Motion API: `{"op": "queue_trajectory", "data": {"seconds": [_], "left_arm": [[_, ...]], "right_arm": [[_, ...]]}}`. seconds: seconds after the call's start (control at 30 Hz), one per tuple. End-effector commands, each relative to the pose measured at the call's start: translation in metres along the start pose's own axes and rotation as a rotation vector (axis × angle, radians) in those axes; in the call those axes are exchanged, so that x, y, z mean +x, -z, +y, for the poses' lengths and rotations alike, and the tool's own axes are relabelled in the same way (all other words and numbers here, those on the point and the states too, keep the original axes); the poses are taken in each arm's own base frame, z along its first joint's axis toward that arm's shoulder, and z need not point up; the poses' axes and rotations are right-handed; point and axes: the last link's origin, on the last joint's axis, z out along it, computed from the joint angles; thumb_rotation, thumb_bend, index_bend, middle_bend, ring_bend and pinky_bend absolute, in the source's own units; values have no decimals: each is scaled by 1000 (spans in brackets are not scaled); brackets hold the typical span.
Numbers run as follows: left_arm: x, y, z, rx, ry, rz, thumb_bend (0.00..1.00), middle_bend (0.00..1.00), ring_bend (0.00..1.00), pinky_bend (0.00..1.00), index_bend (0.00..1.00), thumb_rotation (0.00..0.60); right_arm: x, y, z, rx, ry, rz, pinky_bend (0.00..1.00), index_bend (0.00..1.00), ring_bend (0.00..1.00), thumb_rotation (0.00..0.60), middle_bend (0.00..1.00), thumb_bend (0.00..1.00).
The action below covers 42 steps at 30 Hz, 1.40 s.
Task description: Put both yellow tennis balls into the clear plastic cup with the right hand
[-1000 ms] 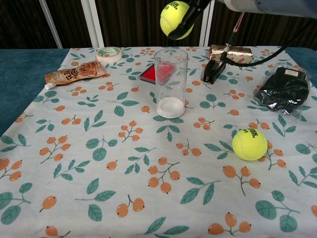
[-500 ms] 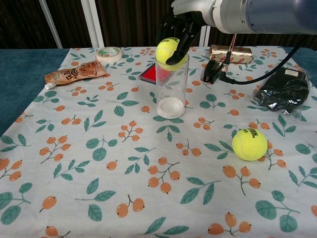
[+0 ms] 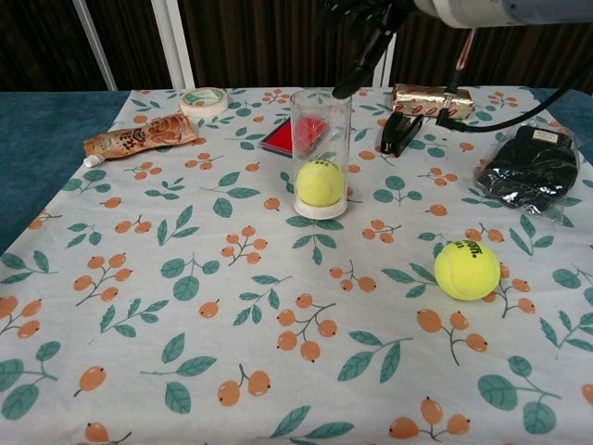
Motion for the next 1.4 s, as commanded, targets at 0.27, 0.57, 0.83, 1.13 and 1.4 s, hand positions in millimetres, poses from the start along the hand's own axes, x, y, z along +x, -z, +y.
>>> {"op": "queue_trajectory", "data": {"seconds": [0.27, 0.57, 0.83, 1.13, 1.4], "left_arm": [[0, 1, 1, 2, -4, 6, 42, 0, 0, 0, 118, 600], [-4, 1, 4, -4, -27, -8, 42, 0, 0, 0, 118, 600], [-7, 0, 4, 2, -31, -19, 42, 0, 0, 0, 118, 600], [-8, -1, 4, 2, -34, -26, 42, 0, 0, 0, 120, 600], [-8, -2, 4, 3, -34, -23, 42, 0, 0, 0, 120, 600]], "right_arm": [[-27, 97, 111, -119, 54, 50, 0, 193, 145, 600, 110, 234], [-85, 161, 154, -112, 39, -38, 0, 193, 145, 600, 110, 234], [-113, 178, 147, -34, 11, -22, 0, 193, 149, 600, 110, 234], [-137, 172, 145, -25, 18, -65, 0, 193, 155, 600, 110, 234], [-153, 161, 137, -14, 26, -77, 0, 193, 190, 600, 110, 234]]}}
